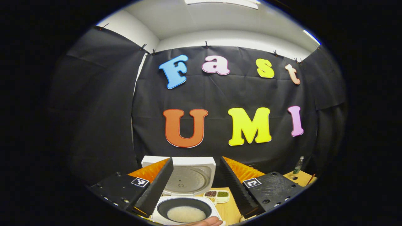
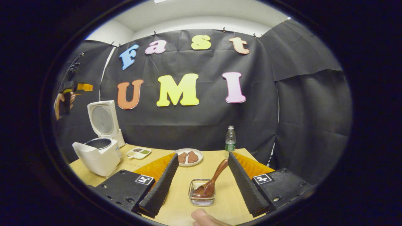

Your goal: Close the left gripper, press the button to open the rice cooker; take a wooden spoon from the chopstick holder with the right hand, scoop a spoonful of rice and pour it into the rice cooker, then put the wooden spoon back into the chopstick holder.

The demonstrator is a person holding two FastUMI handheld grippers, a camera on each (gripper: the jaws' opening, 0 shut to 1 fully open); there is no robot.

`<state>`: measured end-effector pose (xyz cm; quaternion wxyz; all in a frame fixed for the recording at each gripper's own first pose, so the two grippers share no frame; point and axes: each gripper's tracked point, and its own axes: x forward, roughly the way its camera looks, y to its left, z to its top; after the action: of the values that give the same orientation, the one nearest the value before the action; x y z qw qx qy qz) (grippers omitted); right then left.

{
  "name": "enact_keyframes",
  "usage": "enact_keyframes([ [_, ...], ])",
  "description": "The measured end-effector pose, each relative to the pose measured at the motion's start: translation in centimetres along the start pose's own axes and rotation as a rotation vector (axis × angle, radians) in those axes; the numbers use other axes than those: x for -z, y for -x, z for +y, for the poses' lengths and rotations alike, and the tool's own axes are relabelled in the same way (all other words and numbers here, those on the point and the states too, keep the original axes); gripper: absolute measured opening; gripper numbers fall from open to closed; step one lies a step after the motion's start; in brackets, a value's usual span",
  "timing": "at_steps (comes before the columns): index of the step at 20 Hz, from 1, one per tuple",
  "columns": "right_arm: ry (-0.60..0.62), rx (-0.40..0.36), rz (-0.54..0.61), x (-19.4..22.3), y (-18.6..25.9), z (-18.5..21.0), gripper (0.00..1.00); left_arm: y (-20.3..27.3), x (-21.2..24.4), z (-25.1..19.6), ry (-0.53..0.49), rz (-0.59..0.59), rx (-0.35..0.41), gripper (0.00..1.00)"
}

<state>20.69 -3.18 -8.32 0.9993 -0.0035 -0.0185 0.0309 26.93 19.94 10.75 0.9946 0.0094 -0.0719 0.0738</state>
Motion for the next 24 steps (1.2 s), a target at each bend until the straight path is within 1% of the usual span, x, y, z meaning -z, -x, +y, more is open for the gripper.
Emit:
enact_keyframes([
  [2,0.004,-0.004,-0.011,0.1,-0.1,0.5,1.00,-2.6,0.8,0.5,-0.047,0.007,-0.010,0.93],
  [4,0.017,-0.029,-0.022,0.3,0.1,1.6,1.00,-4.7,1.5,1.5,-0.065,0.012,-0.023,0.93],
  [8,0.063,-0.056,-0.039,1.0,0.1,3.2,1.00,-9.2,1.5,1.6,-0.046,-0.012,-0.026,0.94],
  [11,0.075,-0.063,-0.038,1.4,0.2,3.9,1.00,-12.2,2.2,3.3,-0.027,-0.002,-0.066,0.95],
  [13,0.082,-0.052,-0.038,1.5,0.5,3.8,1.00,-13.8,3.3,4.8,0.012,0.025,-0.098,0.96],
  [15,0.082,-0.031,-0.048,1.1,1.3,3.4,1.00,-15.2,5.4,5.9,0.036,0.080,-0.115,0.96],
  [16,0.083,-0.018,-0.054,0.8,1.7,3.2,1.00,-15.3,6.4,6.4,0.031,0.113,-0.133,0.95],
  [17,0.083,-0.002,-0.055,0.7,2.1,3.1,1.00,-15.4,6.2,7.3,-0.014,0.103,-0.171,0.94],
  [18,0.088,0.007,-0.060,0.5,2.7,3.0,1.00,-15.4,6.3,7.4,-0.018,0.102,-0.167,0.95],
  [19,0.094,0.019,-0.064,0.4,3.3,2.9,0.95,-15.5,6.3,7.5,-0.014,0.106,-0.169,0.94],
  [20,0.098,0.032,-0.065,0.2,3.9,2.8,1.00,-15.5,6.5,7.5,-0.009,0.124,-0.177,0.95],
  [22,0.092,0.039,-0.066,0.3,5.4,3.1,1.00,-14.9,6.7,7.4,-0.019,0.150,-0.186,0.96],
  [23,0.088,0.041,-0.060,0.5,6.5,2.9,0.95,-14.5,6.7,7.2,-0.016,0.161,-0.187,0.96],
  [24,0.083,0.037,-0.055,0.6,7.4,3.0,1.00,-13.9,6.8,7.0,-0.018,0.176,-0.183,0.96],
])
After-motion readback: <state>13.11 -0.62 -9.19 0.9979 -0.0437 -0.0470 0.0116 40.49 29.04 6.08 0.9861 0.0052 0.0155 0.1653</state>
